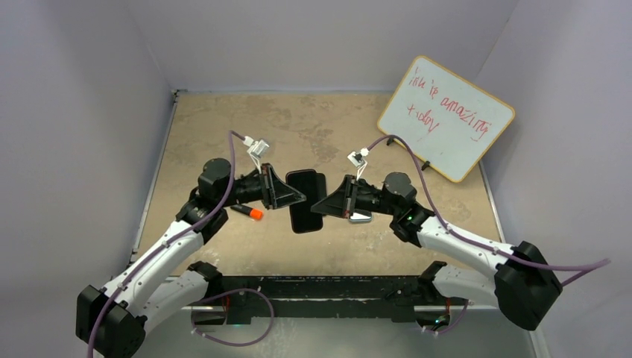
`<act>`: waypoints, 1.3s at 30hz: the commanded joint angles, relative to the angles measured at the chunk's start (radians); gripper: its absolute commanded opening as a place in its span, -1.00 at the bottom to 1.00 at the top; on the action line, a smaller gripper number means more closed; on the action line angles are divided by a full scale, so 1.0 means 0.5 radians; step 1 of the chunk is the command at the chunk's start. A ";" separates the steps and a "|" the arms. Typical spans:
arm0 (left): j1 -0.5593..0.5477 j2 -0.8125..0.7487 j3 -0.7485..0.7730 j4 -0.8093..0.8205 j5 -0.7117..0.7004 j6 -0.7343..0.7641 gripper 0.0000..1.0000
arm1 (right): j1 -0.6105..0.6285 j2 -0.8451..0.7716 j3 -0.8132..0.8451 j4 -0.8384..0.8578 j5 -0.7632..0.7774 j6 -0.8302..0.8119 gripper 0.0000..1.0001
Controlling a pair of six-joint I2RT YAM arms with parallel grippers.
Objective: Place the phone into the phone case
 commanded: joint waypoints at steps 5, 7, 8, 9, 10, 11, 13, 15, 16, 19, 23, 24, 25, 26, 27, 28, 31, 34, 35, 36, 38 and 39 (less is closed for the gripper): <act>0.038 -0.072 0.004 0.280 -0.246 -0.129 -1.00 | 0.016 0.106 -0.105 0.445 0.018 0.286 -0.06; 0.039 -0.068 0.000 0.384 -0.207 -0.189 -1.00 | 0.015 0.098 -0.101 0.392 0.010 0.223 0.15; 0.039 -0.045 0.000 0.433 -0.170 -0.217 -1.00 | 0.014 0.104 -0.084 0.342 0.010 0.189 0.19; 0.039 -0.032 0.003 0.470 -0.134 -0.237 -1.00 | 0.014 0.116 -0.068 0.314 -0.009 0.163 0.20; 0.039 -0.008 0.003 0.493 -0.098 -0.250 -1.00 | 0.017 0.130 -0.053 0.308 -0.026 0.146 0.13; 0.039 0.000 -0.001 0.509 -0.079 -0.257 -1.00 | 0.016 0.147 -0.040 0.307 -0.041 0.139 0.02; 0.040 -0.008 -0.011 0.501 -0.077 -0.245 -1.00 | 0.016 0.179 -0.013 0.294 -0.049 0.119 -0.43; 0.039 -0.018 0.015 0.395 -0.110 -0.188 -1.00 | 0.016 0.203 -0.004 0.326 -0.019 0.140 -0.87; 0.039 -0.019 0.043 0.315 -0.120 -0.152 -0.99 | 0.017 0.217 -0.002 0.373 -0.005 0.166 -1.00; 0.044 -0.006 0.162 0.046 -0.140 -0.030 -0.44 | 0.015 0.240 0.000 0.483 0.063 0.244 -1.00; 0.050 -0.045 0.271 -0.478 -0.373 0.191 -0.09 | 0.016 0.230 0.013 0.545 0.271 0.314 -1.00; 0.053 -0.070 0.254 -0.532 -0.420 0.196 -0.03 | 0.016 0.229 0.015 0.557 0.307 0.323 -1.00; 0.058 -0.092 0.224 -0.533 -0.446 0.180 0.01 | 0.012 0.228 0.018 0.558 0.344 0.332 -1.00; 0.065 -0.107 0.192 -0.518 -0.449 0.145 0.02 | 0.010 0.226 0.019 0.563 0.383 0.335 -1.00; 0.069 -0.117 0.159 -0.494 -0.448 0.108 0.03 | 0.009 0.225 0.020 0.571 0.422 0.337 -1.00; 0.071 -0.118 0.129 -0.463 -0.433 0.068 0.03 | 0.008 0.224 0.015 0.582 0.457 0.345 -1.00; 0.076 -0.126 0.032 -0.355 -0.378 -0.074 0.04 | 0.007 0.221 0.004 0.621 0.541 0.377 -1.00; 0.081 -0.139 -0.101 -0.136 -0.314 -0.227 -0.02 | 0.006 0.224 0.026 0.601 0.558 0.363 -1.00; 0.084 -0.135 -0.139 -0.070 -0.298 -0.261 -0.10 | 0.006 0.226 0.030 0.593 0.563 0.358 -1.00; 0.085 -0.127 -0.172 0.003 -0.282 -0.293 -0.15 | 0.005 0.228 0.027 0.603 0.566 0.355 -1.00; 0.085 -0.086 -0.225 0.129 -0.241 -0.353 -0.19 | 0.008 0.237 0.015 0.640 0.570 0.358 -1.00; 0.088 -0.060 -0.233 0.170 -0.221 -0.364 -0.20 | 0.006 0.242 0.010 0.659 0.571 0.365 -1.00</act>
